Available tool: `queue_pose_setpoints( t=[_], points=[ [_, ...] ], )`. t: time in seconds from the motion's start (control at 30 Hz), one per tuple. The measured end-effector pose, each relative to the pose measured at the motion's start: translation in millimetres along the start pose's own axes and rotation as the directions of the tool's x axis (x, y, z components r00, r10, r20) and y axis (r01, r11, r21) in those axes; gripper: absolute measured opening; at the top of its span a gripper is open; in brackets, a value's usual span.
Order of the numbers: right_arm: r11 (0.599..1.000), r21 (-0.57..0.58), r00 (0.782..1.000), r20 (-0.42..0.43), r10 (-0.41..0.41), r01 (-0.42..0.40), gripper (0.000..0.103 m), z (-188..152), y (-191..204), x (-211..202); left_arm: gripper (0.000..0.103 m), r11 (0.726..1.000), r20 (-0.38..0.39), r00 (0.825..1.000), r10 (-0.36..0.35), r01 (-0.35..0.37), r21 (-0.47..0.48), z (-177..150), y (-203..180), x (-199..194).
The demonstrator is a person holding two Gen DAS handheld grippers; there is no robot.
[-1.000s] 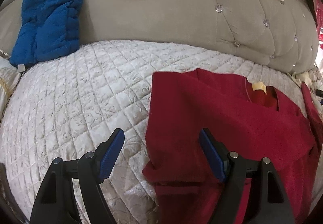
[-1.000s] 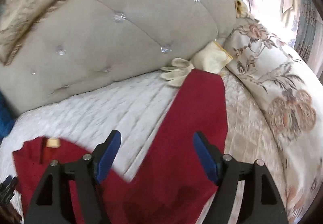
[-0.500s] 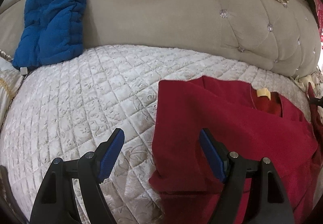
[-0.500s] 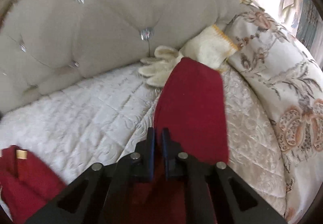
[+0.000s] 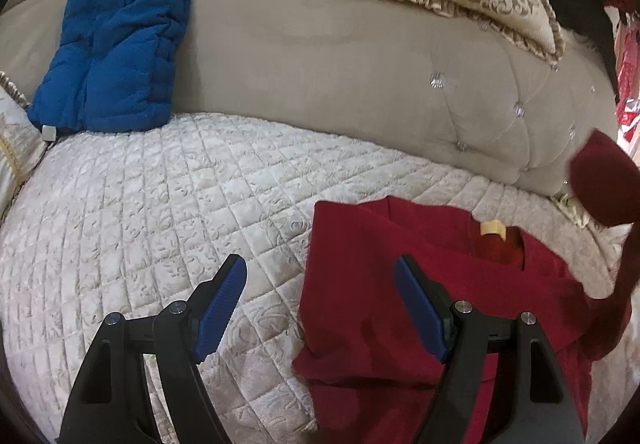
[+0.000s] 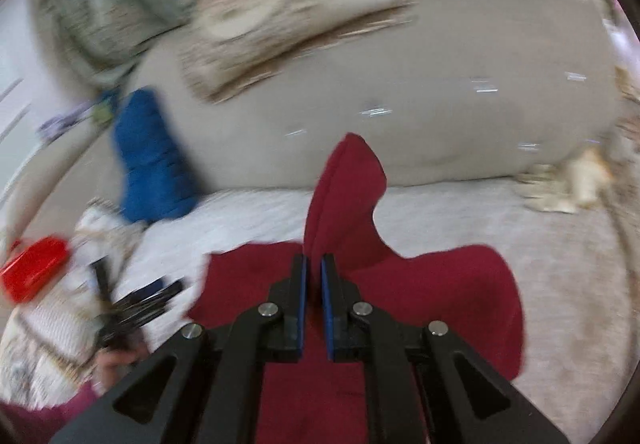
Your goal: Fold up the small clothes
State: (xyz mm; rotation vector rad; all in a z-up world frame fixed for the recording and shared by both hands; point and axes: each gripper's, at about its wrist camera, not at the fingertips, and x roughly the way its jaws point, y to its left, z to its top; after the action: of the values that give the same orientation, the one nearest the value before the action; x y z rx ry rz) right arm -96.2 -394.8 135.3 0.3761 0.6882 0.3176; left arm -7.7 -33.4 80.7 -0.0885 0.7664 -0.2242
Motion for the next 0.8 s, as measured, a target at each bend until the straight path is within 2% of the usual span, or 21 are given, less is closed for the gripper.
queue_pose_setpoints(
  t=[0.1, 0.2, 0.23, 0.27, 0.3, 0.33, 0.37, 0.47, 0.53, 0.57, 0.67, 0.8],
  points=[
    [0.996, -0.049, 0.995, -0.065, 0.073, -0.076, 0.007, -12.5, 32.5, 39.0, 0.058, 1.0, 0.012, 1.0, -0.017, 0.018, -0.015, 2.7, 3.2, -3.7],
    [0.994, -0.072, 0.985, -0.162, 0.065, -0.078, 0.009, -44.3, 50.7, 92.0, 0.058, 0.997, -0.004, 0.998, -0.06, 0.06, -0.04, 4.6, 6.6, -2.9],
    [0.995, -0.075, 0.98, -0.193, 0.047, -0.062, 0.015, -53.0, 51.2, 104.5, 0.058, 0.995, -0.018, 0.996, -0.082, 0.081, -0.054, 5.3, 8.0, -1.4],
    [0.997, -0.068, 0.967, -0.255, 0.027, -0.046, 0.023, -65.7, 49.7, 123.8, 0.058, 0.993, -0.028, 0.995, -0.097, 0.095, -0.065, 5.8, 8.8, -0.7],
    [0.998, -0.057, 0.951, -0.308, 0.009, -0.028, 0.045, -74.5, 46.8, 136.1, 0.058, 0.991, -0.035, 0.993, -0.112, 0.109, -0.077, 6.1, 9.5, -0.4],
    [0.999, -0.045, 0.932, -0.363, -0.008, -0.008, 0.053, -85.3, 43.0, 145.5, 0.058, 0.987, -0.04, 0.99, -0.135, 0.131, -0.093, 6.8, 10.7, -0.9],
    [0.999, -0.038, 0.928, -0.372, -0.009, -0.006, 0.053, -91.4, 41.0, 144.8, 0.058, 0.984, -0.04, 0.988, -0.149, 0.144, -0.103, 7.1, 11.4, -1.8],
    [1.0, -0.023, 0.957, -0.29, -0.001, -0.006, 0.054, -97.3, 35.7, 109.1, 0.058, 0.973, -0.047, 0.98, -0.195, 0.188, -0.131, 8.4, 9.9, -4.0],
    [1.0, 0.002, 0.973, -0.233, 0.004, -0.004, 0.067, -98.1, 27.3, 82.2, 0.058, 0.97, -0.065, 0.975, -0.214, 0.205, -0.128, 8.7, 4.1, -4.5],
    [1.0, 0.009, 0.98, -0.198, -0.013, 0.015, 0.069, -101.9, 22.7, 65.3, 0.058, 0.97, -0.076, 0.972, -0.22, 0.21, -0.122, 8.5, -0.3, -4.6],
    [0.998, 0.041, 0.989, -0.144, -0.038, 0.044, 0.074, -108.8, 11.7, 35.5, 0.058, 0.968, -0.094, 0.966, -0.242, 0.235, -0.083, 6.0, -16.6, -8.3],
    [0.989, 0.142, 0.996, -0.089, -0.031, 0.044, 0.074, -115.9, -7.0, 1.6, 0.058, 0.979, -0.16, 0.966, -0.203, 0.204, -0.008, -1.9, -42.1, 3.8]
  ],
)
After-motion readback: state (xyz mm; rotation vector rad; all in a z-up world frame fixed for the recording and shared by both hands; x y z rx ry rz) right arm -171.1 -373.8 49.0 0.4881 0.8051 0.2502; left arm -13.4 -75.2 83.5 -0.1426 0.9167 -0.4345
